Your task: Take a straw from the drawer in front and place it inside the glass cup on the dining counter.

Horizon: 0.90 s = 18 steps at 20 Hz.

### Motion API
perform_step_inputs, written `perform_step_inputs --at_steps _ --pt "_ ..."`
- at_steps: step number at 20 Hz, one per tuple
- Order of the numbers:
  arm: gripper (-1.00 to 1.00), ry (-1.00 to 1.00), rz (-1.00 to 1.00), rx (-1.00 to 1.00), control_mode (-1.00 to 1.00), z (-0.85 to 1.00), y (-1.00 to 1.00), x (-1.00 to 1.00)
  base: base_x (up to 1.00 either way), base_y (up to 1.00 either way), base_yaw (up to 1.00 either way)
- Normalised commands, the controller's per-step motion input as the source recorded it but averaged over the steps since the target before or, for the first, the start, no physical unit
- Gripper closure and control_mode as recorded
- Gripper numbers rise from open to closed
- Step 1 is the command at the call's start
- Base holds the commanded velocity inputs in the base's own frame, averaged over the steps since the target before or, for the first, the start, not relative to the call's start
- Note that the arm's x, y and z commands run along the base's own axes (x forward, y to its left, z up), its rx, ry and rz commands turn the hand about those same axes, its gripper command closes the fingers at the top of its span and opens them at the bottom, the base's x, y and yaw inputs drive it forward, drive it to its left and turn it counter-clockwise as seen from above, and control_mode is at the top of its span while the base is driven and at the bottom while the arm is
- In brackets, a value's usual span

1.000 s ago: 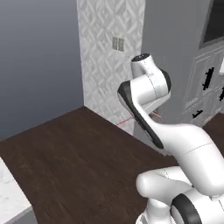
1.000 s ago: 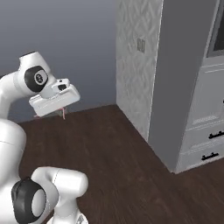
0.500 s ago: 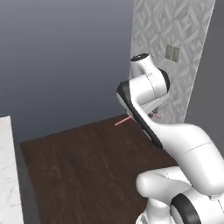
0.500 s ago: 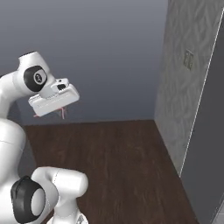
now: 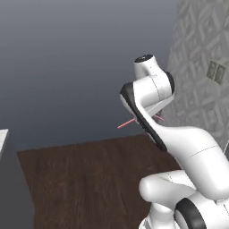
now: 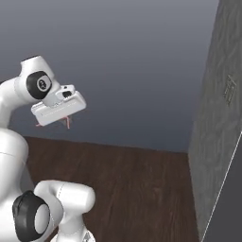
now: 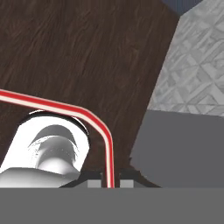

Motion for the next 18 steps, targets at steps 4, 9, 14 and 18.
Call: perform_step_inputs --at_steps 4,9,14,18 --pt "1.0 0.0 0.0 0.0 1.0 0.0 0.0 0.0 1.0 -0.34 0.5" --pt "1.0 0.0 0.0 0.0 1.0 0.0 0.0 0.0 1.0 -0.17 0.56" --pt "1.0 0.0 0.0 0.0 1.0 0.0 0.0 0.0 1.0 -0.15 0.6" --pt "1.0 0.0 0.0 0.0 1.0 0.0 0.0 0.0 1.0 -0.26 0.62"
